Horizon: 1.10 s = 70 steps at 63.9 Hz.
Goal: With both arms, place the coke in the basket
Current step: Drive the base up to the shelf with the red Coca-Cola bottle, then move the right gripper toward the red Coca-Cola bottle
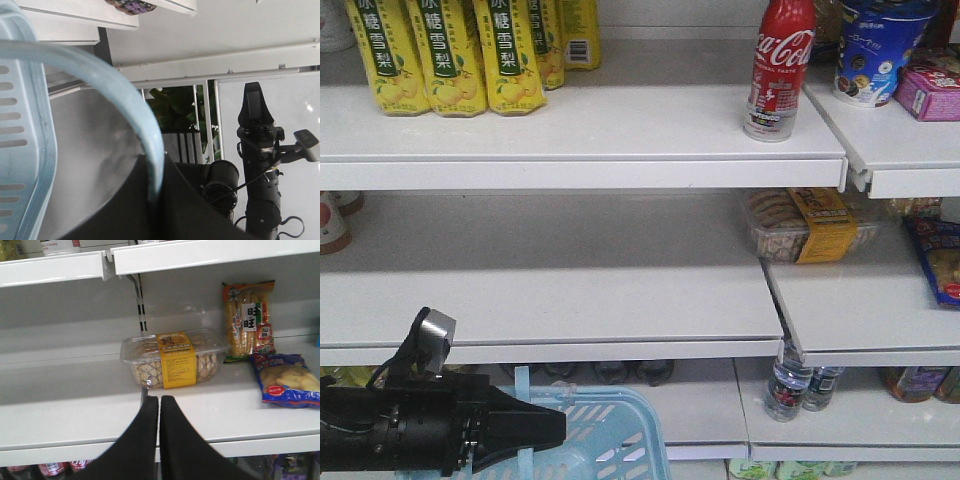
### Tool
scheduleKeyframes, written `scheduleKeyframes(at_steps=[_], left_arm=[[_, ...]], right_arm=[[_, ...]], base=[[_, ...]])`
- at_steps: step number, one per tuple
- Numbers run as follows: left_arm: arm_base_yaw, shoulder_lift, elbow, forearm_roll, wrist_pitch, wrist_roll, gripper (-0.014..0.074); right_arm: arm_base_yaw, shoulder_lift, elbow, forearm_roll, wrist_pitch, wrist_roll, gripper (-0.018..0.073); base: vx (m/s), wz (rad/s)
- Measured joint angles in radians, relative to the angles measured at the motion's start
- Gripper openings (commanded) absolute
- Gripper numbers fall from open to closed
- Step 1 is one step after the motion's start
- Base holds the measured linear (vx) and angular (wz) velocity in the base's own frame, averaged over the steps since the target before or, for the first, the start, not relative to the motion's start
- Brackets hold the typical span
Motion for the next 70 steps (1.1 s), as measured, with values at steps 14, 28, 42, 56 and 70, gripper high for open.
scheduleKeyframes(at_steps=[14, 28, 42, 56, 70], left_arm=[[0.000, -0.001, 0.000, 0.000, 0.000, 0.000, -0.0006], [0.000, -0.001, 0.000, 0.000, 0.000, 0.000, -0.0006], [0.000, -0.001, 0.000, 0.000, 0.000, 0.000, -0.0006], [0.000, -0.001, 0.000, 0.000, 0.000, 0.000, -0.0006], [0.000, -0.001, 0.000, 0.000, 0.000, 0.000, -0.0006]], right_arm=[[0.000, 0.000, 0.000, 0.000, 0.000, 0.000, -0.0005], [0.000, 0.000, 0.000, 0.000, 0.000, 0.000, -0.0005], [0.000, 0.000, 0.000, 0.000, 0.000, 0.000, -0.0005], [0.000, 0.000, 0.000, 0.000, 0.000, 0.000, -0.0005], [0.000, 0.000, 0.000, 0.000, 0.000, 0.000, -0.0005]], base=[[0.03, 0.14], [0.04, 0.05], [0.06, -0.02], [0.08, -0.02], [0.06, -0.05]])
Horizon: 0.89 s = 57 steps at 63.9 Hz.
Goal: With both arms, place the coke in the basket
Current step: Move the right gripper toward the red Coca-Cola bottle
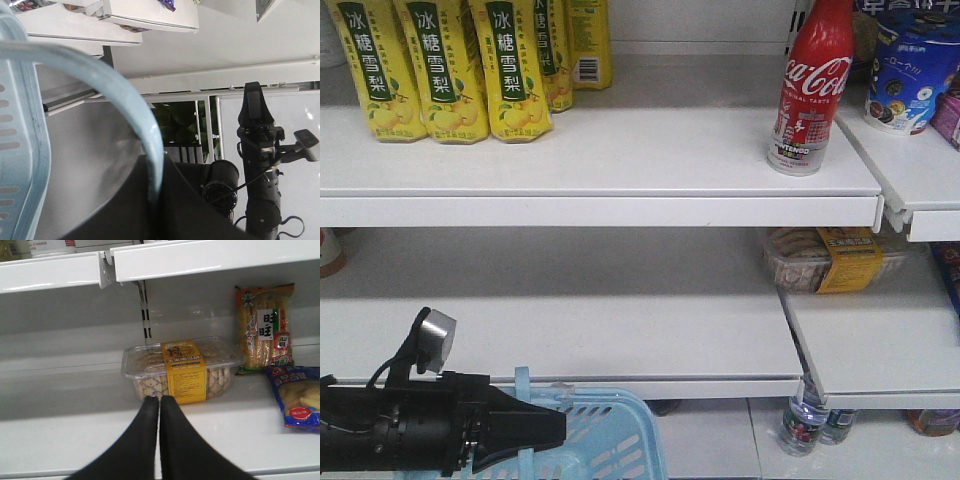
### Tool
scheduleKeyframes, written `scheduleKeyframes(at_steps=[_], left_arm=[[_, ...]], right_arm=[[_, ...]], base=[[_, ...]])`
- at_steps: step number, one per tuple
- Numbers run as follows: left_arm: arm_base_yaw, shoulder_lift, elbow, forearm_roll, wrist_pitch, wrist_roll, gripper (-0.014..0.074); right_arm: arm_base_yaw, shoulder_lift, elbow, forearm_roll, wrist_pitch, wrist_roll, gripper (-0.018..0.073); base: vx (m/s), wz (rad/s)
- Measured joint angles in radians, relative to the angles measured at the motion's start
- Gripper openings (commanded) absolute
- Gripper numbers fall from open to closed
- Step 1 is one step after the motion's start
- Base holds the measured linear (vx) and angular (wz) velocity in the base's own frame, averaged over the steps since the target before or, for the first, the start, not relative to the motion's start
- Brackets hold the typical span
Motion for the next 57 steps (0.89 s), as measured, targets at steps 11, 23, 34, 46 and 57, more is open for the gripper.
scheduleKeyframes(at_steps=[11, 23, 34, 46, 57], left_arm=[[0.000, 0.000, 0.000, 0.000, 0.000, 0.000, -0.0006], [0.000, 0.000, 0.000, 0.000, 0.000, 0.000, -0.0006], [0.000, 0.000, 0.000, 0.000, 0.000, 0.000, -0.0006], [0.000, 0.000, 0.000, 0.000, 0.000, 0.000, -0.0006], [0.000, 0.000, 0.000, 0.000, 0.000, 0.000, -0.0006]], right_arm=[[0.000, 0.000, 0.000, 0.000, 0.000, 0.000, -0.0005], [0.000, 0.000, 0.000, 0.000, 0.000, 0.000, -0.0005], [0.000, 0.000, 0.000, 0.000, 0.000, 0.000, -0.0005], [0.000, 0.000, 0.000, 0.000, 0.000, 0.000, -0.0005], [0.000, 0.000, 0.000, 0.000, 0.000, 0.000, -0.0005]], base=[[0.04, 0.00], [0.04, -0.02], [0.04, -0.01], [0.01, 0.00], [0.00, 0.02]])
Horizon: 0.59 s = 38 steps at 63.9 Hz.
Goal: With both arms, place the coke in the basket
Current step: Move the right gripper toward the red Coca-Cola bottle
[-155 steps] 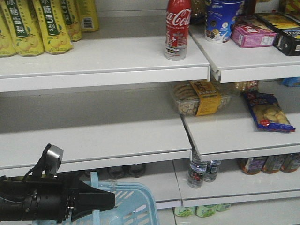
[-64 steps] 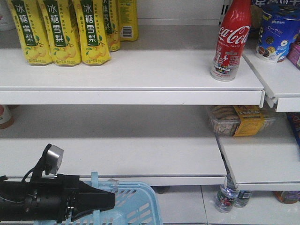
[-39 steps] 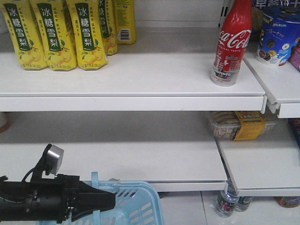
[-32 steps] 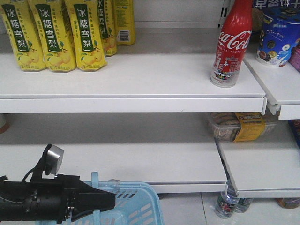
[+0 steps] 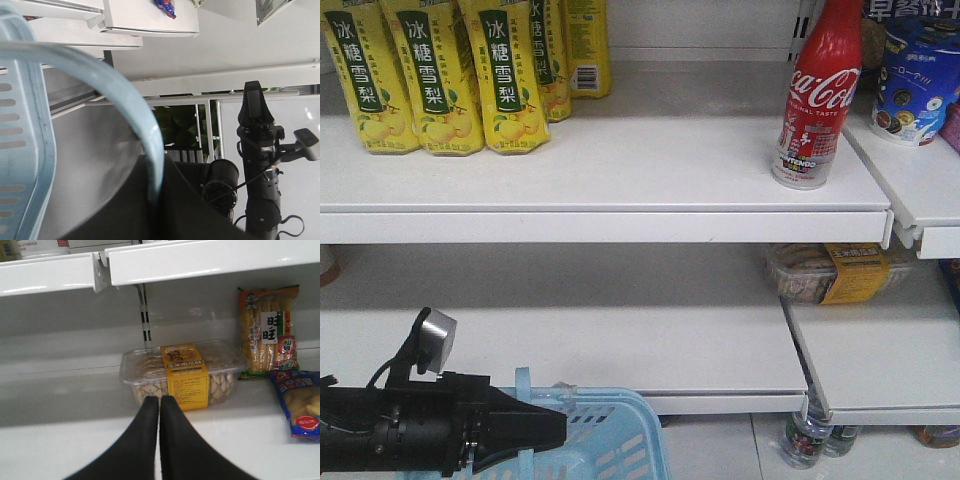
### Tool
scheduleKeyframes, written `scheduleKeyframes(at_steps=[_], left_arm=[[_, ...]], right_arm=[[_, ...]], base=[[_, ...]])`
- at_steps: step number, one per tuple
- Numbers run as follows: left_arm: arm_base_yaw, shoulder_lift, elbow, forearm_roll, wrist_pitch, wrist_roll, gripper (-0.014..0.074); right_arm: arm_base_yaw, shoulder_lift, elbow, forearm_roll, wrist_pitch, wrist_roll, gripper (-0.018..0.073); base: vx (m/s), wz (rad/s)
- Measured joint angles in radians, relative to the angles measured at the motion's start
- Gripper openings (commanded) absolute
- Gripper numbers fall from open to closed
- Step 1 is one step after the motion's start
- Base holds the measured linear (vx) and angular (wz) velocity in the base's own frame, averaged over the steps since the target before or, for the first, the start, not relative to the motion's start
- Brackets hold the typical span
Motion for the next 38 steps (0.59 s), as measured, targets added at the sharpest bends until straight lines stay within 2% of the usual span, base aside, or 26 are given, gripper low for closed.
scheduleKeyframes(at_steps=[38], left_arm=[[0.000, 0.000, 0.000, 0.000, 0.000, 0.000, -0.0006]], right_arm=[[0.000, 0.000, 0.000, 0.000, 0.000, 0.000, -0.0005]], base=[[0.00, 0.00]])
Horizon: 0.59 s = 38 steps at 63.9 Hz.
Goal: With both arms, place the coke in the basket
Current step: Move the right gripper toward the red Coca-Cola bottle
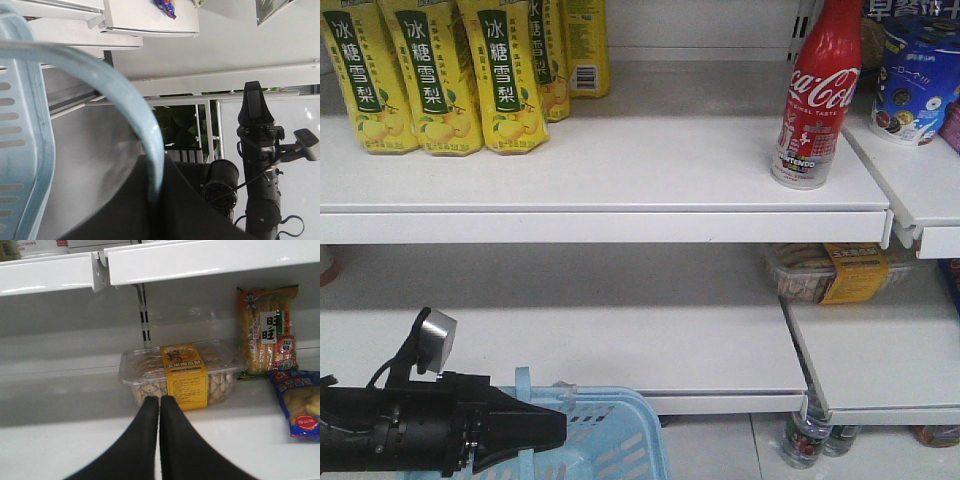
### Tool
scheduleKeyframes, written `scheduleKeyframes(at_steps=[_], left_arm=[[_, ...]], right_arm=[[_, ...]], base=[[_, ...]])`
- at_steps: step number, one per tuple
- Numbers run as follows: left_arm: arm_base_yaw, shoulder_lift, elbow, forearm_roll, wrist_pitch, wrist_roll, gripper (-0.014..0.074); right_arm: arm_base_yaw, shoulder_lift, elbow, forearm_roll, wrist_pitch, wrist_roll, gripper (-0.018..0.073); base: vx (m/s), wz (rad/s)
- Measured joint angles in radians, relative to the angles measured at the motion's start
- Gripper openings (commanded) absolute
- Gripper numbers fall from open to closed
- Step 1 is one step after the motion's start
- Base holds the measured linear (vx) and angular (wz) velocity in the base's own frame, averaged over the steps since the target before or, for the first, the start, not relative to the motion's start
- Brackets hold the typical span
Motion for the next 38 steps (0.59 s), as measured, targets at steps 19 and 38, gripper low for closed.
scheduleKeyframes(at_steps=[19, 38], left_arm=[[0.000, 0.000, 0.000, 0.000, 0.000, 0.000, -0.0006], [0.000, 0.000, 0.000, 0.000, 0.000, 0.000, -0.0006]], right_arm=[[0.000, 0.000, -0.010, -0.046, -0.104, 0.010, -0.0005], [0.000, 0.120, -0.262, -0.032, 0.101, 0.012, -0.0005]], base=[[0.00, 0.00], [0.00, 0.00]])
